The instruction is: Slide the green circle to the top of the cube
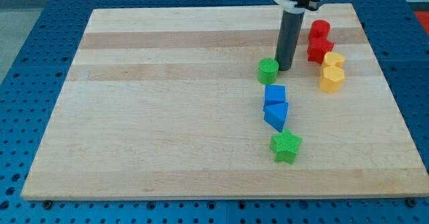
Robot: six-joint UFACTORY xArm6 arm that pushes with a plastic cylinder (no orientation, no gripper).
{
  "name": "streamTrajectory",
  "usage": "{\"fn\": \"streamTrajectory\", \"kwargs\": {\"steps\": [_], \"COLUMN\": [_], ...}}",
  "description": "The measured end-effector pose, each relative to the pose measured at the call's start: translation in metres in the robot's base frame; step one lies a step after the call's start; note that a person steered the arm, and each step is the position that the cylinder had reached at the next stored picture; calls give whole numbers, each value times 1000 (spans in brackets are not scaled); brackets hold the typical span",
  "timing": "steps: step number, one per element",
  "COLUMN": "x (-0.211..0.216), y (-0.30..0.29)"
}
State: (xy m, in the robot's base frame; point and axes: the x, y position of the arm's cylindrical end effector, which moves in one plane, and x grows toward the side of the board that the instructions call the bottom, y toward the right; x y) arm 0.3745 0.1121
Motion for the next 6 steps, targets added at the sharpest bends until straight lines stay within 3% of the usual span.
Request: {"fn": "streamTrajectory", "kwargs": {"steps": [2,5,6], "x": [-29,-13,-30], "y": [-37,-11,-30]}}
